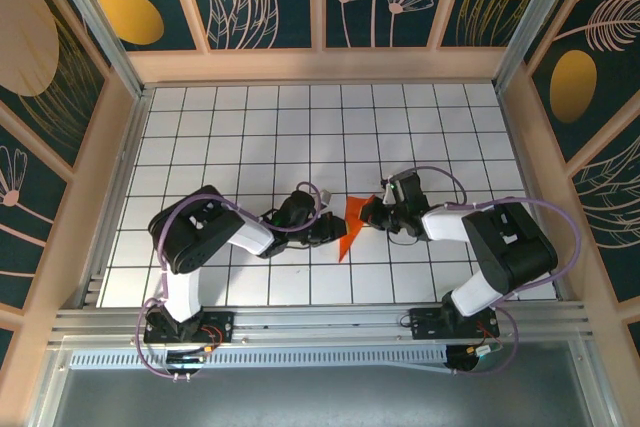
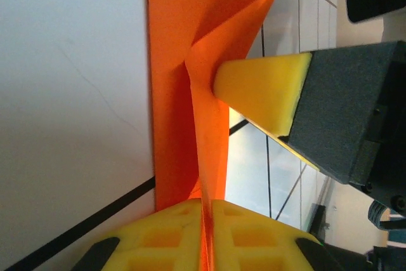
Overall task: Fold a paper plane with a square sheet of paper (fold left side to right side)
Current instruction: Fold the wing for the fifth time at the center of the table.
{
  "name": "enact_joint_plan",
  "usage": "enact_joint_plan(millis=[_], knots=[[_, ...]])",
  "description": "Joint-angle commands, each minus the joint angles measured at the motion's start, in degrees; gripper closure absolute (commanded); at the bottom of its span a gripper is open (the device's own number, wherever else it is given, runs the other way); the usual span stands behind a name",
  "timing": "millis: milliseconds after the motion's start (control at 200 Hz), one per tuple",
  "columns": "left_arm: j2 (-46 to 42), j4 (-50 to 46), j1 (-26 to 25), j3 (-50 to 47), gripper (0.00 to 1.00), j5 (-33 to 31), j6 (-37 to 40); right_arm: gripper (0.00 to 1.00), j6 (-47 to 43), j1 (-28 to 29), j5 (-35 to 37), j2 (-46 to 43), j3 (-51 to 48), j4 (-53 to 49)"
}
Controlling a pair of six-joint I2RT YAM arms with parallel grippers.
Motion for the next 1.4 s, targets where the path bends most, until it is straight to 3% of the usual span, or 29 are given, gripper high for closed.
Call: enact_joint_plan(millis=[0,165,275,385,691,1391], knots=[[-4.5,-7.4,0.6,0.3,0.84,-4.1,2.6,1.0,-0.6,-0.5,2.5,1.4,-3.3,-5.0],[-10.1,-16.6,0.6,2.3,0.79,-7.0,5.7,1.0,-1.0,-0.5,2.1,1.7,-3.5,-4.8],[-14.6,-20.9,0.6,2.5,0.88,-6.8,7.3,1.0,-1.0,-0.5,2.0,1.7,-3.4,-4.5],[-15.5,-20.1,0.4,2.3,0.93,-2.7,6.9,1.0,-1.0,-0.5,1.9,1.9,-3.3,-4.4],[-8.0,-17.0,-2.0,7.2,0.99,2.9,6.1,1.0,-1.0,-0.2,1.6,2.7,-3.1,-4.2],[-2.0,-18.4,-2.6,6.2,1.0,1.0,7.0,1.0,-1.2,0.8,2.1,3.4,-1.8,-5.5]])
